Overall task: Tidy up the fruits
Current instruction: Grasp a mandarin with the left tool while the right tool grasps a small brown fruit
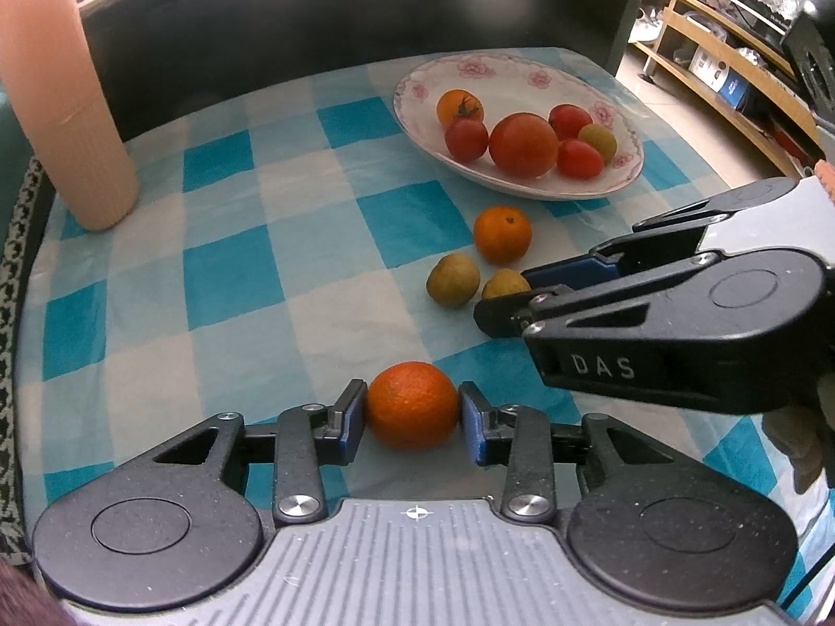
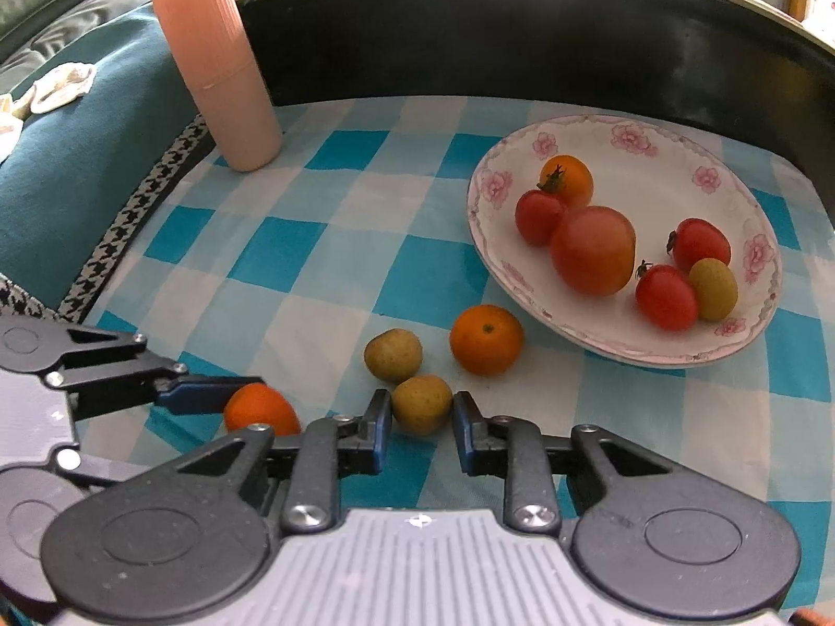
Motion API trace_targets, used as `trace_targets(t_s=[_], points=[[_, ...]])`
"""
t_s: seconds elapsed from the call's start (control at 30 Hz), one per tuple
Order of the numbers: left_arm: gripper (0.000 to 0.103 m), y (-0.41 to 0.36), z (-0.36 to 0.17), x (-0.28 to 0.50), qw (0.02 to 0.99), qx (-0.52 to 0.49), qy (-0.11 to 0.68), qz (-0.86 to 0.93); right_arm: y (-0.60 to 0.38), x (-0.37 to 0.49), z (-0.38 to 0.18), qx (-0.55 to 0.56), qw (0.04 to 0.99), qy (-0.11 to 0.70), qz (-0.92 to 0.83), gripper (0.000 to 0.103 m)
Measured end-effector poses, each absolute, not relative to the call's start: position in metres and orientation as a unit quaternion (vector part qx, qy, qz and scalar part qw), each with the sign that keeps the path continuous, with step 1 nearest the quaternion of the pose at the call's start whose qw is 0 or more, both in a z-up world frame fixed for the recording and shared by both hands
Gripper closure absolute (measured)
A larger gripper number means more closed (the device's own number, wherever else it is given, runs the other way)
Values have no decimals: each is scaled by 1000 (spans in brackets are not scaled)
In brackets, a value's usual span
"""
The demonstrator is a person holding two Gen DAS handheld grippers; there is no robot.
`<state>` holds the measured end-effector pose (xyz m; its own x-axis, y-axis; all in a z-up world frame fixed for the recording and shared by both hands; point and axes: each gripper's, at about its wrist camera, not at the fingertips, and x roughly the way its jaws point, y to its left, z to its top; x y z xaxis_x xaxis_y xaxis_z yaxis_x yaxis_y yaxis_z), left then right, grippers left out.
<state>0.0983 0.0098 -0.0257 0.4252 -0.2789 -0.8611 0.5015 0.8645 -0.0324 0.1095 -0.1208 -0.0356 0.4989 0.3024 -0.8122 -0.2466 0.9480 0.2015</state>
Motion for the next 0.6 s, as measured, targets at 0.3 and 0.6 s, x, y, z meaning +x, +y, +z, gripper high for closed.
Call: trace_targets(t_s=[0.3, 0.6], points=[[55, 5, -26, 96, 836, 129, 481, -229, -127, 100, -37, 11, 867, 474, 153, 63], [53, 1, -26, 96, 837, 138, 480, -223, -124, 97, -37, -5, 868, 472, 156, 62]])
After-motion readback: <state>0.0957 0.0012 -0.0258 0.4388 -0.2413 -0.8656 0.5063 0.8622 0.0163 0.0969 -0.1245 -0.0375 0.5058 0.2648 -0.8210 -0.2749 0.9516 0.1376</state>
